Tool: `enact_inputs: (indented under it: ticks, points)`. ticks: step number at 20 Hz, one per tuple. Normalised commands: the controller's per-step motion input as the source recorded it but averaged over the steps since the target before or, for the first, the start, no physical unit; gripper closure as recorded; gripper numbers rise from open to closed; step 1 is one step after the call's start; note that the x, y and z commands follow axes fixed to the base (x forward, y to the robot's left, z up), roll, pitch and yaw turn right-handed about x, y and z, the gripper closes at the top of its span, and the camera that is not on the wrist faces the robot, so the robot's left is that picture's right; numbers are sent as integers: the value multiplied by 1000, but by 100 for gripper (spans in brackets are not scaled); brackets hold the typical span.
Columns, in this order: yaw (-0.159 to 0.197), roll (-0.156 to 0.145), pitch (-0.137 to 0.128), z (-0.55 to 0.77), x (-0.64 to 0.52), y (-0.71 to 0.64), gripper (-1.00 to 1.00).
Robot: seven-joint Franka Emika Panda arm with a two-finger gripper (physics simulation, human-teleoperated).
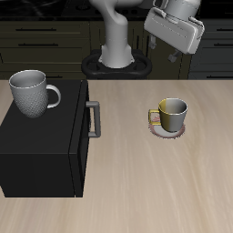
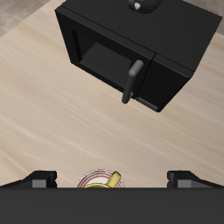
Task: Open the microwave
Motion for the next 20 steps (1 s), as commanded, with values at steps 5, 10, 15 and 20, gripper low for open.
enact_inputs:
  ticks: [5, 10, 15, 20]
  points:
    - [-18, -63, -43, -152, 44, 151, -100]
    - [-50, -20, -49, -105, 56, 126, -100]
    - [-55, -58, -39, -63, 55, 97, -100]
    - [-41, -75, -86, -62, 48, 161, -100]
